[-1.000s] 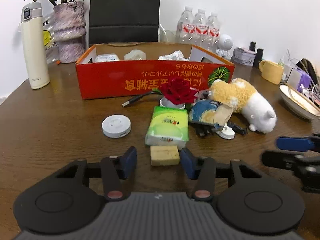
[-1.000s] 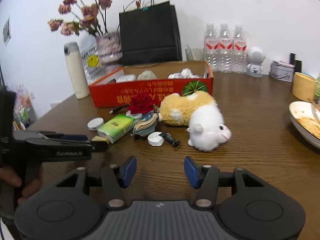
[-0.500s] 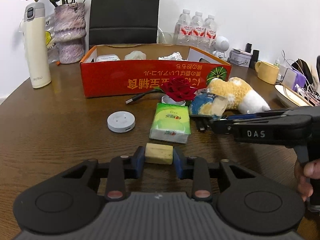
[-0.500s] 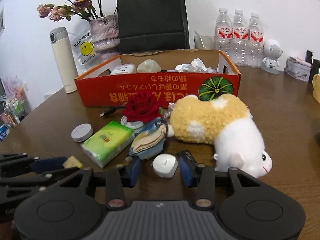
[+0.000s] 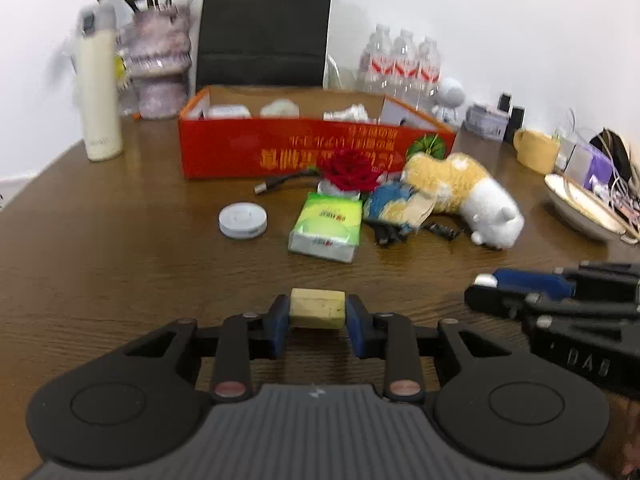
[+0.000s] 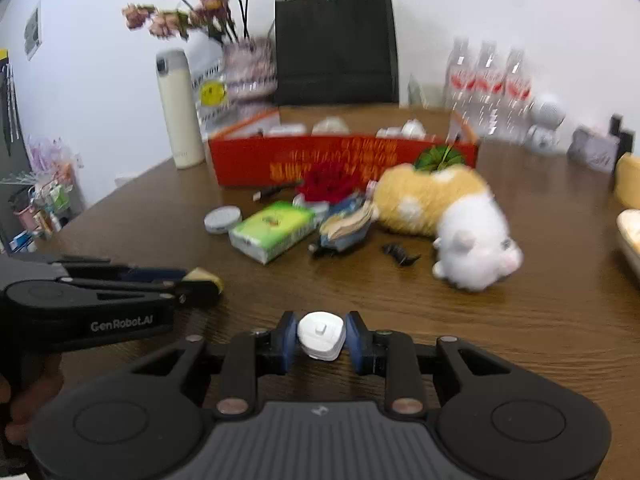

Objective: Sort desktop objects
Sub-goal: 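Release the soap bar into the cardboard box while the right tool releases the cap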

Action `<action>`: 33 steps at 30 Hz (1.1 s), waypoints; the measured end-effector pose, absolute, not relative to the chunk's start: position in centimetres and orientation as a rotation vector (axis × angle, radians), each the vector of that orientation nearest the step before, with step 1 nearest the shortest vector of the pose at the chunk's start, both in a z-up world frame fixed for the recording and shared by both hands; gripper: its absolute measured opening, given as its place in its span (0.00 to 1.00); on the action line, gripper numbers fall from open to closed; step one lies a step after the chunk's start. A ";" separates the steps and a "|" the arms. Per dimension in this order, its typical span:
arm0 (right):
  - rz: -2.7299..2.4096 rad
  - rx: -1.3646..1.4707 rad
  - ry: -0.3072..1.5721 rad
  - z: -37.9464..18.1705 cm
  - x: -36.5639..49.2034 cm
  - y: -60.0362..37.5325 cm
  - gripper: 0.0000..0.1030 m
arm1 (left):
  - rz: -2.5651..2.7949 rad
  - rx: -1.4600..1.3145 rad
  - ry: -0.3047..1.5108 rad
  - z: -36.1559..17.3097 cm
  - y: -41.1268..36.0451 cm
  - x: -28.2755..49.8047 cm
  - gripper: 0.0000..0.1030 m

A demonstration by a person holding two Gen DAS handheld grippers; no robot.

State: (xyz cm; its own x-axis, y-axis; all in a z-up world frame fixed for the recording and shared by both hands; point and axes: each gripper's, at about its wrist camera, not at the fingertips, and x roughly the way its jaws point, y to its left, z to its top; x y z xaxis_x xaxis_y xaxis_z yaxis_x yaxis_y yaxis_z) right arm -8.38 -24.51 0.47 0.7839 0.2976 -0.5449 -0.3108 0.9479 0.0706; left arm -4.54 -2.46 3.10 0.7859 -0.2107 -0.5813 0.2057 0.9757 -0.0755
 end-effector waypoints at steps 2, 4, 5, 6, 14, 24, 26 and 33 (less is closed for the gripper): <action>0.324 -0.019 0.525 1.7 -9.2 -24.9 0.25 | -0.213 0.001 0.582 4.1 -2.6 -5.7 0.30; 0.316 0.000 0.473 2.9 -9.7 -25.2 0.25 | -0.201 -0.004 0.536 5.2 -2.5 -6.7 0.30; 0.313 0.003 0.447 3.4 -10.1 -25.2 0.25 | -0.195 -0.008 0.512 5.9 -2.4 -7.2 0.30; 0.310 0.002 0.424 3.8 -10.4 -25.3 0.25 | -0.190 -0.011 0.491 6.4 -2.3 -7.6 0.30; 0.272 -0.027 0.281 7.2 -10.9 -26.6 0.25 | -0.184 -0.043 0.399 9.8 -2.3 -6.9 0.30; 0.270 0.006 0.244 11.8 -2.0 -27.4 0.25 | -0.213 -0.084 0.304 15.0 -5.2 4.2 0.30; 0.263 0.013 0.249 12.9 0.9 -27.9 0.25 | -0.204 -0.087 0.299 15.8 -5.7 7.1 0.30; 0.267 0.069 0.374 14.3 14.2 -30.2 0.25 | -0.231 -0.085 0.439 16.3 -7.7 19.2 0.30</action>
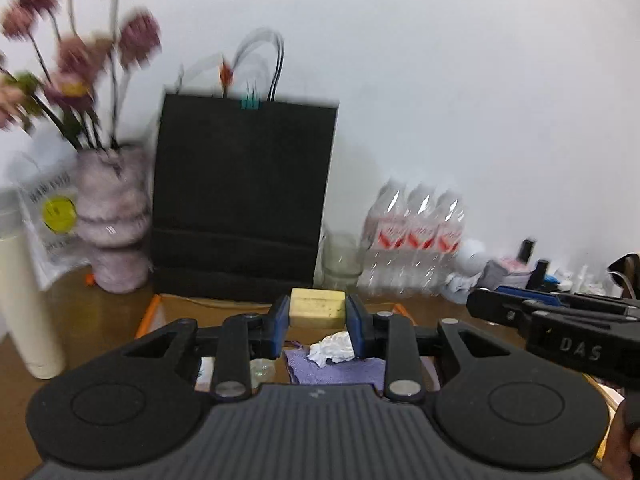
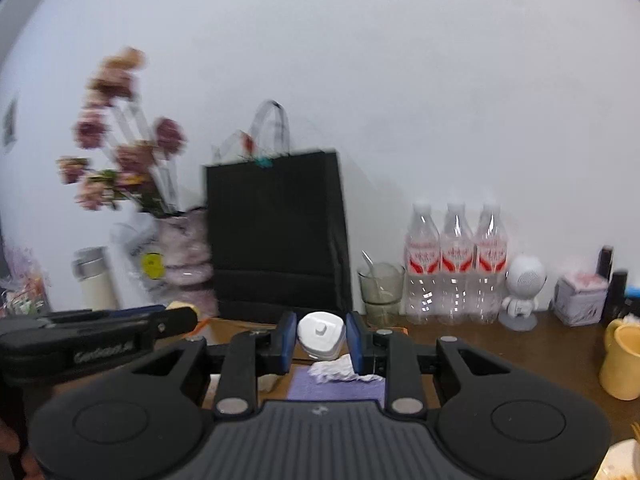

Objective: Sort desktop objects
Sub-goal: 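Release the soap bar into the cardboard box while the right tool releases the cap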

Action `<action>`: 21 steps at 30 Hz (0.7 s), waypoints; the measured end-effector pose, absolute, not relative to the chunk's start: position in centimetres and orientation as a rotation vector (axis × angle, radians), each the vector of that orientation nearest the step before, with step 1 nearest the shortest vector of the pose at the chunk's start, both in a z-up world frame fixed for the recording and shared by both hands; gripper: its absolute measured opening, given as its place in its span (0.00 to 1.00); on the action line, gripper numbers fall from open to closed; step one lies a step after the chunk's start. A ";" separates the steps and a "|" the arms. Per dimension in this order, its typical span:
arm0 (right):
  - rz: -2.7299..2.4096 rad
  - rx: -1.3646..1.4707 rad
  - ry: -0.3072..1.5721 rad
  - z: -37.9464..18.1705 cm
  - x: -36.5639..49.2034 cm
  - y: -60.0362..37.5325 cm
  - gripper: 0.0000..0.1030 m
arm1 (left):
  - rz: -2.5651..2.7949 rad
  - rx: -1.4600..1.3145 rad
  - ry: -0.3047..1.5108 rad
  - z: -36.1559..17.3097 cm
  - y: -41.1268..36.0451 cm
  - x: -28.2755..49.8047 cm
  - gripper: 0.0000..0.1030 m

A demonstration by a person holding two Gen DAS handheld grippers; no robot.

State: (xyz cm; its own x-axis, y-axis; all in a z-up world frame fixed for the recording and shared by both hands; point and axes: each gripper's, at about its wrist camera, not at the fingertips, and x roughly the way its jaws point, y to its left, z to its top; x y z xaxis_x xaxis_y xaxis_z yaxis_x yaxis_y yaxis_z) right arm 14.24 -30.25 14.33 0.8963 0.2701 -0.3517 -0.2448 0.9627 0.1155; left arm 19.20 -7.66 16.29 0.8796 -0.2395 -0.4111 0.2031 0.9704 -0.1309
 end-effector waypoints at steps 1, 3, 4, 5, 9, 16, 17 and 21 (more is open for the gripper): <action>0.255 0.070 0.417 14.2 16.5 -30.2 0.25 | -0.239 -0.085 0.488 15.9 -8.0 21.3 0.30; 0.245 0.081 0.552 13.2 21.1 -30.1 0.25 | -0.230 -0.080 0.603 14.5 -8.6 25.4 0.30; 0.229 0.104 0.615 12.4 23.3 -30.1 0.25 | -0.231 -0.086 0.662 13.4 -8.8 27.3 0.30; 0.218 0.094 0.677 11.5 25.2 -29.8 0.25 | -0.209 -0.073 0.734 12.1 -9.2 29.2 0.30; 0.197 0.008 0.886 7.2 31.2 -27.8 0.25 | -0.158 -0.010 0.887 7.3 -10.5 33.6 0.30; 0.174 -0.084 1.000 3.3 33.6 -25.8 0.28 | -0.194 -0.129 0.966 5.1 -8.7 34.6 0.53; 0.177 -0.078 1.005 3.4 33.7 -25.8 0.32 | -0.194 -0.119 0.962 5.5 -8.4 34.5 0.53; 0.179 -0.049 1.009 4.6 33.4 -26.3 0.51 | -0.211 -0.123 0.925 8.1 -7.3 33.7 0.63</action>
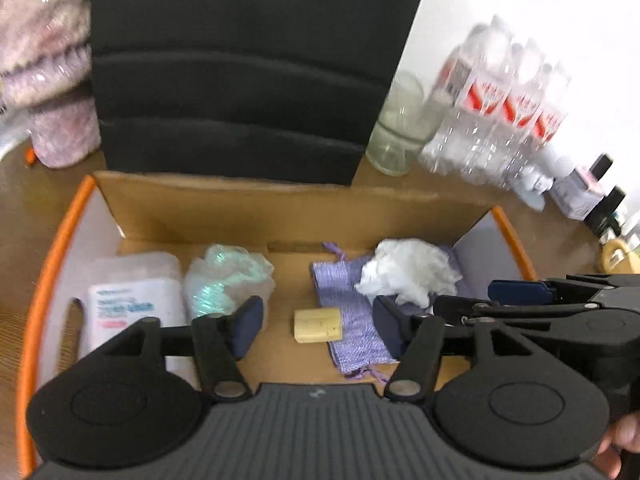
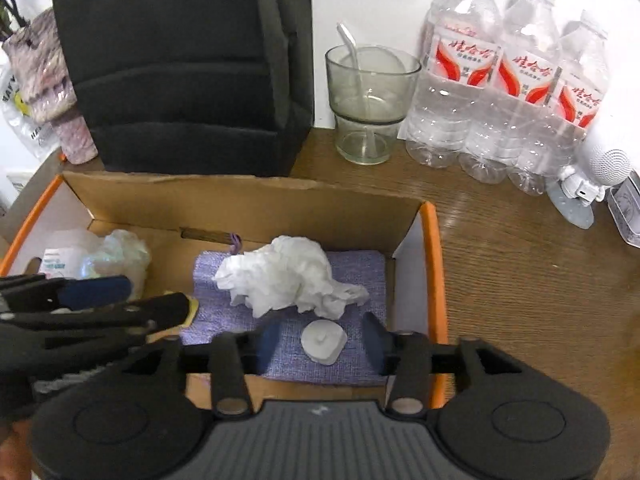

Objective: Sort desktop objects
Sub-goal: 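Release the soap bar into the cardboard box while the right tool releases the cap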

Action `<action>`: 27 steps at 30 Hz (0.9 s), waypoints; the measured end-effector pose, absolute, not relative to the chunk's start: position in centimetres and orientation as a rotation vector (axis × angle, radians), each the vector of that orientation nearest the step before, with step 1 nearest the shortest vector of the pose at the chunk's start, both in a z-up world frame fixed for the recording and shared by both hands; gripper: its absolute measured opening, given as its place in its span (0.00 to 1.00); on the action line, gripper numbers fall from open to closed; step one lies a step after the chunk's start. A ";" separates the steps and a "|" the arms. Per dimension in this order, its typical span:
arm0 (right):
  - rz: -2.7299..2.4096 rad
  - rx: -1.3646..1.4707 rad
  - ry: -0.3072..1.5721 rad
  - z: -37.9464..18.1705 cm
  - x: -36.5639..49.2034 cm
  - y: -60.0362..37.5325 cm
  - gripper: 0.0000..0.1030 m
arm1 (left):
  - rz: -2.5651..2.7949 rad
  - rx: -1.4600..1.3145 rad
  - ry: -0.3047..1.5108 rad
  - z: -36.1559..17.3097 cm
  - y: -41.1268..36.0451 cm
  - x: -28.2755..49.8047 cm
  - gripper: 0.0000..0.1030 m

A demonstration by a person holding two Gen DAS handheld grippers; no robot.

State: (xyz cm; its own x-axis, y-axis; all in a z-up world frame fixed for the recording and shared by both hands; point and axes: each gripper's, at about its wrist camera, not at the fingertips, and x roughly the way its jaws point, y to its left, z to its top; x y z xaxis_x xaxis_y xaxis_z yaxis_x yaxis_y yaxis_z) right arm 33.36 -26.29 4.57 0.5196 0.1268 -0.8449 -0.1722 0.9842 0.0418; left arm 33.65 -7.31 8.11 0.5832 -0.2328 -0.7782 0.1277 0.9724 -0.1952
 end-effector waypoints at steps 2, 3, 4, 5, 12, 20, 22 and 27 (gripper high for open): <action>0.182 -0.023 1.011 5.8 33.2 -26.6 0.53 | -0.207 -0.106 0.900 9.7 -6.9 33.1 0.68; 0.185 -0.008 1.015 6.5 33.0 -26.8 0.56 | -0.198 -0.097 0.881 10.4 -6.7 32.8 0.71; 0.190 0.011 1.016 7.2 32.8 -27.0 0.57 | -0.174 -0.088 0.855 11.1 -6.6 32.3 0.78; 0.196 0.028 1.016 7.7 32.5 -27.2 0.61 | -0.142 -0.077 0.830 11.7 -6.3 31.7 0.81; 0.183 0.059 1.008 12.0 29.0 -27.2 0.72 | -0.046 0.019 0.815 15.2 -5.3 27.8 1.00; 0.229 0.126 0.721 16.5 21.6 -26.7 0.80 | -0.053 0.006 0.553 19.9 -3.3 20.4 1.00; 0.238 0.111 0.527 15.7 18.2 -26.5 0.84 | -0.054 0.017 0.415 19.1 -2.9 17.6 1.00; 0.254 0.126 0.436 12.0 14.3 -25.5 0.85 | -0.024 0.071 0.367 15.8 -3.0 14.1 1.00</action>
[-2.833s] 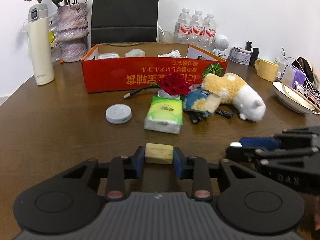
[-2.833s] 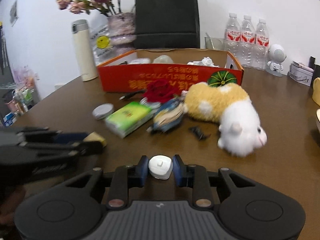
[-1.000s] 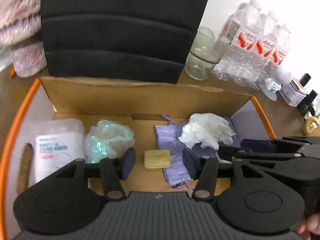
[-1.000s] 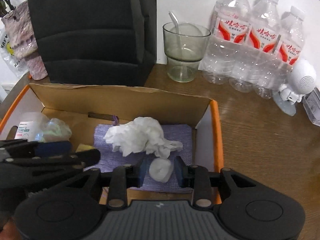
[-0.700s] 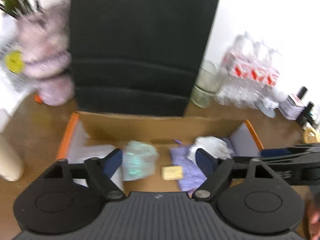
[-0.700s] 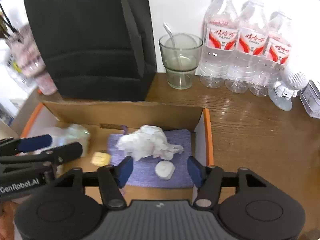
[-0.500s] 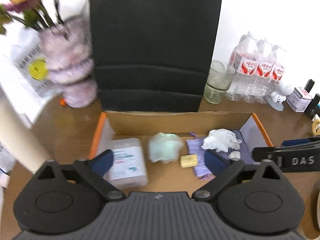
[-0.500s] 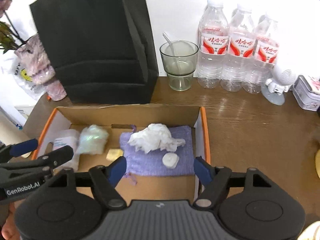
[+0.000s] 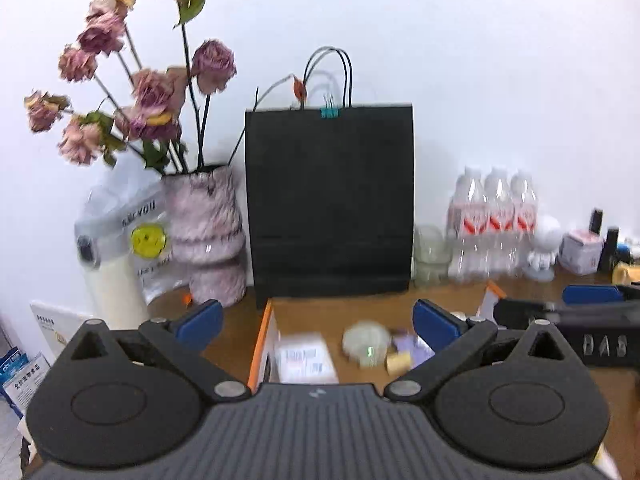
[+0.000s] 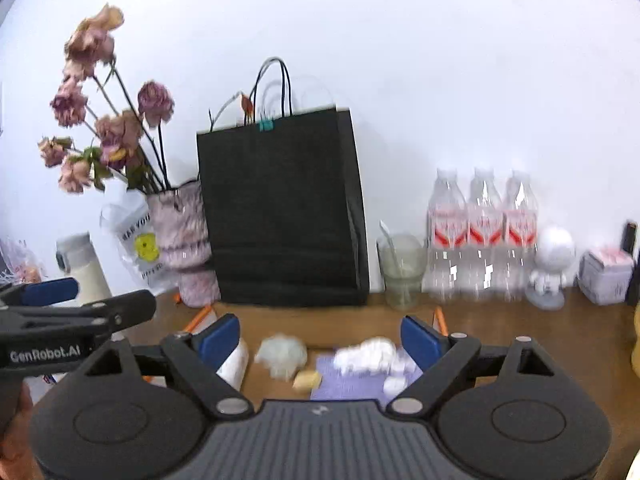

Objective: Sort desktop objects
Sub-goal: 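Release the soap bar into the cardboard box while the right tool releases the cap, then move both tools back over the table clutter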

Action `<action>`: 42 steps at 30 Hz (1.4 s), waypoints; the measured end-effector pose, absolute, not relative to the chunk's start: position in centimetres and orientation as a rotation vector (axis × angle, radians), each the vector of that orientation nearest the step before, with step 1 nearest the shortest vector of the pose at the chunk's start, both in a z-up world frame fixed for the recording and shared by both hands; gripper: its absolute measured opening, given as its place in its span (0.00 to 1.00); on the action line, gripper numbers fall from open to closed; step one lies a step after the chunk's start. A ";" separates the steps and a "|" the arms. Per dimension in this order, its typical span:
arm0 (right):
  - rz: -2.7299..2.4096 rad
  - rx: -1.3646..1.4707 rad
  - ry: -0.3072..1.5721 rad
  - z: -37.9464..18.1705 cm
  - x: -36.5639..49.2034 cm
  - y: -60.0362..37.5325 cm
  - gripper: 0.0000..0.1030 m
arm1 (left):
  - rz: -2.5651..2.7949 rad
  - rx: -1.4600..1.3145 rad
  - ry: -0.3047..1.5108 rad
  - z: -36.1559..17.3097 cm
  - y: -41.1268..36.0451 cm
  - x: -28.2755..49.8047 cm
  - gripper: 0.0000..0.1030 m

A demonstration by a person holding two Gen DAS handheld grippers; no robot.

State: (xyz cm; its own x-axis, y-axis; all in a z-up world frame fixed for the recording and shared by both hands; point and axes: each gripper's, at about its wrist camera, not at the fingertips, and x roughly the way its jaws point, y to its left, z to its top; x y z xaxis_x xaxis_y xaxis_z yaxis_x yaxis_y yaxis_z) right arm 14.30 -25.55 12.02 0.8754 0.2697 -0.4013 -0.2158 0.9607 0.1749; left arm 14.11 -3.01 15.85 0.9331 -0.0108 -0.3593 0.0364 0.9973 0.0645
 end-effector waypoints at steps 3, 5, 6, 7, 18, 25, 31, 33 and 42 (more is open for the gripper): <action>0.218 0.151 0.419 10.2 12.6 -25.3 0.85 | -0.032 0.069 0.352 14.2 -2.8 11.8 1.00; 0.213 0.101 0.423 9.4 11.3 -24.7 0.85 | -0.044 0.088 0.349 13.4 -2.5 10.2 1.00; 0.221 0.082 0.414 9.0 10.5 -24.5 0.85 | -0.049 0.096 0.342 13.1 -2.3 9.4 1.00; 0.233 0.070 0.402 8.8 9.7 -24.4 0.85 | -0.053 0.104 0.334 12.9 -2.0 8.7 1.00; 0.238 0.116 0.455 5.3 0.6 -24.8 0.87 | -0.053 -0.017 0.355 9.1 1.4 -0.7 1.00; 0.238 0.111 0.539 2.0 -4.1 -25.9 0.89 | -0.039 0.072 0.434 6.0 2.1 -4.2 1.00; 0.246 0.045 0.539 0.4 -8.9 -26.3 0.89 | -0.111 -0.005 0.506 5.3 2.9 -6.0 1.00; 0.260 0.026 0.526 0.3 -9.9 -26.3 0.89 | -0.155 0.010 0.524 5.1 2.3 -6.3 1.00; 0.297 0.035 0.510 1.2 -9.2 -25.7 0.77 | -0.220 0.057 0.554 4.2 -0.8 -2.2 1.00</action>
